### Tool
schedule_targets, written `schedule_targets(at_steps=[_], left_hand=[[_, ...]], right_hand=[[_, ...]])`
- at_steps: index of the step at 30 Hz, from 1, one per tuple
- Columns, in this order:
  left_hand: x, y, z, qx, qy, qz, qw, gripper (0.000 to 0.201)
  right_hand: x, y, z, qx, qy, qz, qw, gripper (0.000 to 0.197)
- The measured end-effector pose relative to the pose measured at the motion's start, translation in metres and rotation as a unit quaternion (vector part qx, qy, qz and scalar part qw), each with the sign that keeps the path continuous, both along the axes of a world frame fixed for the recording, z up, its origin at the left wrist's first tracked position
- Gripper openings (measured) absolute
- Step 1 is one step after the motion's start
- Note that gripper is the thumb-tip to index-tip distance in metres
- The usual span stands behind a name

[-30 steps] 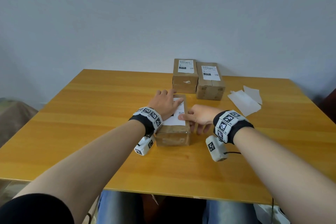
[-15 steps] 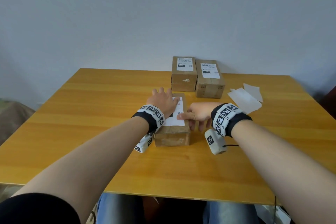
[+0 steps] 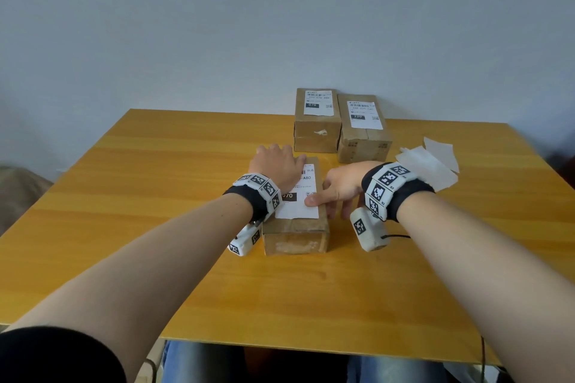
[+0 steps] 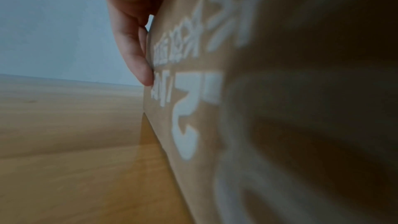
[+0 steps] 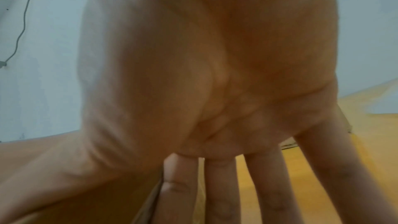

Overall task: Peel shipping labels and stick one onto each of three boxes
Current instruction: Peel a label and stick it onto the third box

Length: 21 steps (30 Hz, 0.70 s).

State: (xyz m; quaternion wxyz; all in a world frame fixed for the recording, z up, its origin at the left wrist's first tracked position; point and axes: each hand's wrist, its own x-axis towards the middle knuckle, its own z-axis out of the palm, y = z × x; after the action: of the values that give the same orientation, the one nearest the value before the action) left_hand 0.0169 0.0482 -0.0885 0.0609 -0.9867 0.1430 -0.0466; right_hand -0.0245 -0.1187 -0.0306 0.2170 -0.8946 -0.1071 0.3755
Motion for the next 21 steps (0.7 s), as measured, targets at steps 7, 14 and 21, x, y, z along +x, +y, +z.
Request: schedule_targets(at_steps=[7, 14, 21], left_hand=[[0.006, -0.004, 0.006, -0.033, -0.005, 0.048, 0.998, 0.056], [0.005, -0.004, 0.022, 0.038, 0.007, 0.021, 0.999, 0.031], [0.020, -0.005, 0.017, -0.026, -0.008, 0.022, 0.999, 0.049]], right_hand=[[0.000, 0.002, 0.008, 0.014, 0.015, 0.012, 1.000, 0.022], [0.001, 0.002, 0.005, 0.033, 0.035, -0.006, 0.999, 0.017], [0.005, 0.002, 0.002, 0.021, 0.041, -0.005, 0.999, 0.019]])
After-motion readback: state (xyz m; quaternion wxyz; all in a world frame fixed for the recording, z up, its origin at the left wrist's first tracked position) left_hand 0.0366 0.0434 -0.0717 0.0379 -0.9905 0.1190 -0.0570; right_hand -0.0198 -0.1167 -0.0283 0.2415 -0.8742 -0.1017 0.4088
